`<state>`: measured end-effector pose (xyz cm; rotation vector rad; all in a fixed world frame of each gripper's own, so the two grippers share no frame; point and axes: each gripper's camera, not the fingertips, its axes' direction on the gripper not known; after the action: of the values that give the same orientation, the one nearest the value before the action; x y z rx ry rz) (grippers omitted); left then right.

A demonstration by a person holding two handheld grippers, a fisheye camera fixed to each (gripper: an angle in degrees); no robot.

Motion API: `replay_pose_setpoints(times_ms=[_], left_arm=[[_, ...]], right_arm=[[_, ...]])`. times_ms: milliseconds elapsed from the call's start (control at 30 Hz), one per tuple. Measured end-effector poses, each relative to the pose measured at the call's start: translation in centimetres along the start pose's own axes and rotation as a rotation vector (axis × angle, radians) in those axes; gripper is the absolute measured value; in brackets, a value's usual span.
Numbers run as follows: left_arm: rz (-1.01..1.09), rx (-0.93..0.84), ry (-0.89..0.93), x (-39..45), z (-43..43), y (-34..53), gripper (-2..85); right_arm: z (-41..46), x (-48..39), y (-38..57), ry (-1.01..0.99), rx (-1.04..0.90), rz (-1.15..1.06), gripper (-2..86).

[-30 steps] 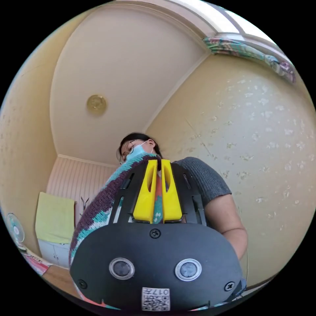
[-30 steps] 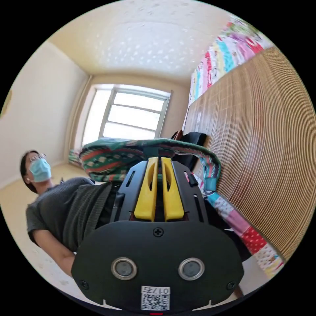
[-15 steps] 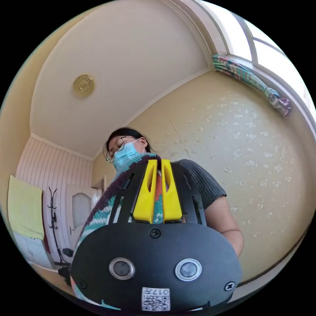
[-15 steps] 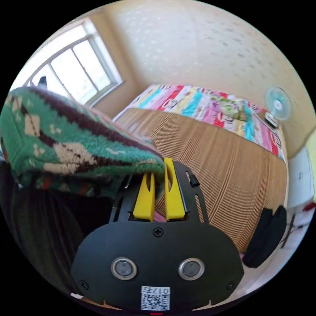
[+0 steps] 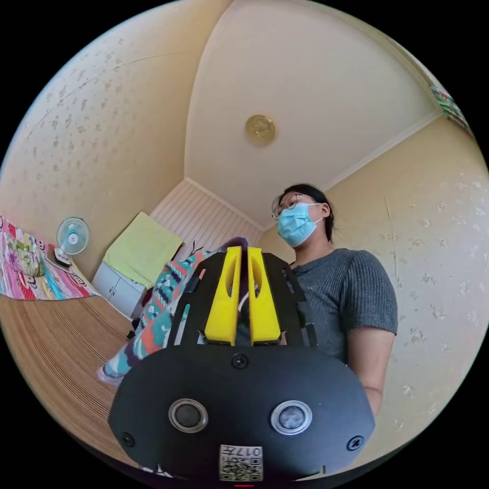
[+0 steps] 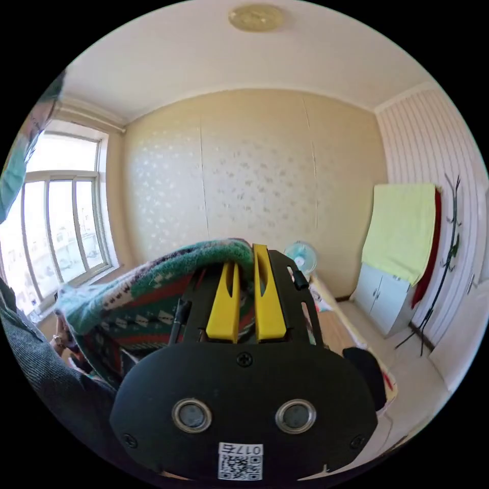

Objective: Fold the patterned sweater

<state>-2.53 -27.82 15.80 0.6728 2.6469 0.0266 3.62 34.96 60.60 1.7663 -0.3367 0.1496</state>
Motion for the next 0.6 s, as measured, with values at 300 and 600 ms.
replay_pose_setpoints(times_ms=[300, 600], left_arm=[[-0.494, -0.147, -0.787, -21.9, -4.6, -15.8, 1.0], [-1.071, -0.606, -1.022, -37.0, -8.6, 7.4, 7.3]], right_arm=[[35.7, 7.9, -4.3, 0.047, -0.657, -0.042, 7.0], [56.7, 13.2, 29.8, -0.279, -1.694, 0.202, 3.1]])
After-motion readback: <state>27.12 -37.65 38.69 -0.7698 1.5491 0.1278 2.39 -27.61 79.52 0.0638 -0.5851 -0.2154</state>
